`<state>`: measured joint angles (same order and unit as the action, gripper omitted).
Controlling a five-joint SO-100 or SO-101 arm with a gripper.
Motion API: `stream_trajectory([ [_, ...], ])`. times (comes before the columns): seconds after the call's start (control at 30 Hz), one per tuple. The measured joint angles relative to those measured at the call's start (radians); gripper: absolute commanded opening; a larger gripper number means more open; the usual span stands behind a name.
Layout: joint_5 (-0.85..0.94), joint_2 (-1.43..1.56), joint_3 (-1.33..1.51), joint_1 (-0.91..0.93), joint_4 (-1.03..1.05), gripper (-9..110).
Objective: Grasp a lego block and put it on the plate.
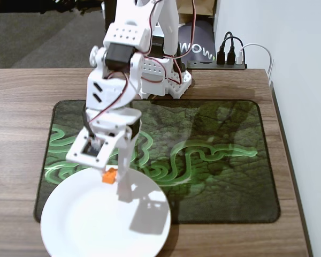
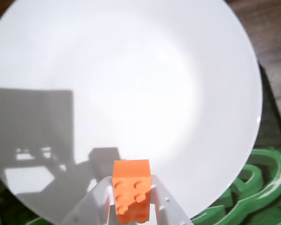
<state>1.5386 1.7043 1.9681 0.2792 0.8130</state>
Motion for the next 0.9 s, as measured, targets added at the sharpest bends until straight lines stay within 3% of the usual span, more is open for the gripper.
stream_trajectory([
  [0.3,-0.032,-0.032,-0.011,0.002,0.0,9],
  [0.5,-0.063,-0.032,-0.012,0.002,0.0,21],
  [0.9,-0.084,-0.032,-0.012,-0.006,0.003,21],
])
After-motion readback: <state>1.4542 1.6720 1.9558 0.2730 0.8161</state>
